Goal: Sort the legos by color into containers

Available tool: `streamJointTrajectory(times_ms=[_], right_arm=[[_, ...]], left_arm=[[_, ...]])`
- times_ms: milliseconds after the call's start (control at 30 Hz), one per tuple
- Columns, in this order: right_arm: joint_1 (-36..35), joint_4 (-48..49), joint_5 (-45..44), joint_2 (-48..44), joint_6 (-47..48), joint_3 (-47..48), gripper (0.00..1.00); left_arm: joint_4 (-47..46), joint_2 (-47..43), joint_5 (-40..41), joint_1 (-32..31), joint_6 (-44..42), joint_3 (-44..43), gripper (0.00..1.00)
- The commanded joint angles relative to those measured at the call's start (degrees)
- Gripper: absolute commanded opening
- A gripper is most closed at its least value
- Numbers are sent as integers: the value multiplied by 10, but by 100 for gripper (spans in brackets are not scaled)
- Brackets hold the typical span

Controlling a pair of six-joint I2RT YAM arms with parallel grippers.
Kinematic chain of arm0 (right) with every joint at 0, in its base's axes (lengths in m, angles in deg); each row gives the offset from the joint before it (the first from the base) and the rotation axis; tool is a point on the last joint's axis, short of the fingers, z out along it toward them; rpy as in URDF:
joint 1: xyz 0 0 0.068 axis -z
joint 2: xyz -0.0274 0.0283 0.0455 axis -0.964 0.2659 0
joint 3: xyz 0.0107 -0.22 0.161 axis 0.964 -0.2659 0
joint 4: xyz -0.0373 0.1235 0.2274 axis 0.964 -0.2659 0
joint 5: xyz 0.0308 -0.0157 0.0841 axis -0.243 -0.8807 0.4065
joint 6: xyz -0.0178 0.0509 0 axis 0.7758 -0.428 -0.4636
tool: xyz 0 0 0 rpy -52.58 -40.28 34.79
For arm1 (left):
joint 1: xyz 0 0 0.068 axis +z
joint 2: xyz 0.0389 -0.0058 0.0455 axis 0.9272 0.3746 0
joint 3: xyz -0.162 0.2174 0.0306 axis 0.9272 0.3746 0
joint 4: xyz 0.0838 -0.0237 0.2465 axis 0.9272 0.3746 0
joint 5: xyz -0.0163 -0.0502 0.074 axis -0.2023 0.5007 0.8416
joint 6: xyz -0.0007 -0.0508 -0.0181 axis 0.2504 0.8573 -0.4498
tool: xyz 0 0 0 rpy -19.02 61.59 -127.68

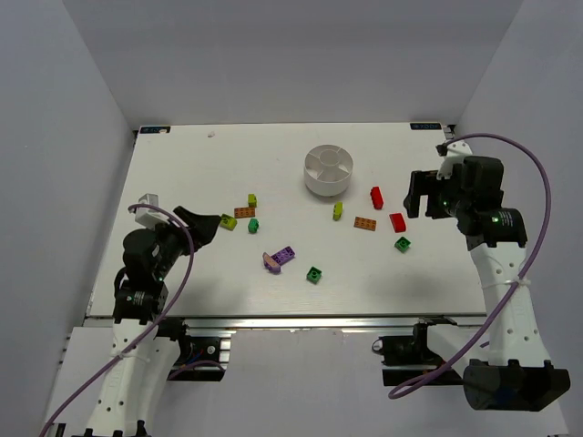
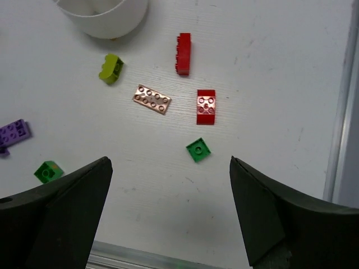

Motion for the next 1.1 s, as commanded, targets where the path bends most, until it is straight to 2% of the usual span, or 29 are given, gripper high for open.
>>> streamJointTrajectory(times_ms=[0, 33, 67, 100, 167, 200, 233, 267, 300, 333, 367, 400, 433, 467, 533, 567, 633, 700, 733, 767, 1000, 1067], right_arm=[[-1, 18, 111, -8, 66, -5, 90], [-1, 12, 157, -11, 168, -10, 90], [-2, -2, 210, -20, 242, -15, 90], [-3, -24, 299, -26, 316, -27, 90], [-9, -79, 357, -44, 472, -41, 90], [-20, -88, 389, -48, 495, -48, 90], [-25, -98, 409, -50, 521, -56, 89], [-34, -155, 435, -48, 613, -56, 89], [-44, -164, 450, -47, 605, -58, 89], [-55, -153, 450, -47, 584, -72, 89], [-72, -141, 449, -38, 567, -78, 87], [-117, -142, 419, -33, 558, -81, 84], [-148, -132, 389, -26, 537, -85, 80], [-179, -106, 354, -18, 500, -100, 69], [-241, -55, 288, -6, 431, -108, 60], [-281, -51, 272, 11, 417, -110, 56], [-326, -40, 206, 32, 374, -110, 56], [-378, -13, 161, 55, 351, -119, 73], [-389, 2, 151, 56, 337, -124, 87], [-407, 13, 140, 61, 334, -128, 90], [-467, 40, 78, 112, 334, -123, 89], [-472, 66, 74, 137, 302, -120, 89]], left_arm=[[-14, -1, -41, 1, 5, 0, 91], [-17, 0, -48, 1, 5, 2, 85], [-22, 0, -54, 1, 5, 6, 66], [-30, -1, -66, 1, 6, 9, 56], [-40, -6, -76, 1, 16, 23, 28], [-47, -8, -82, 1, 19, 28, 11], [-50, -10, -84, 1, 24, 31, 9], [-51, -15, -88, 1, 27, 38, 8], [-54, -18, -89, 1, 31, 42, 13], [-54, -20, -92, 1, 38, 43, 22], [-53, -23, -93, 1, 42, 44, 33], [-52, -25, -95, 1, 44, 47, 51], [-51, -28, -97, 1, 49, 49, 58], [-47, -29, -98, 1, 49, 50, 63], [-29, -32, -100, 1, 43, 47, 71], [-21, -33, -101, 1, 41, 45, 72], [1, -36, -102, 1, 33, 35, 75], [20, -44, -98, 1, 27, 33, 76], [24, -50, -97, 1, 25, 34, 76], [27, -57, -92, 1, 26, 42, 76], [23, -117, -79, 1, 79, 98, 74], [29, -128, -78, 1, 86, 103, 74]])
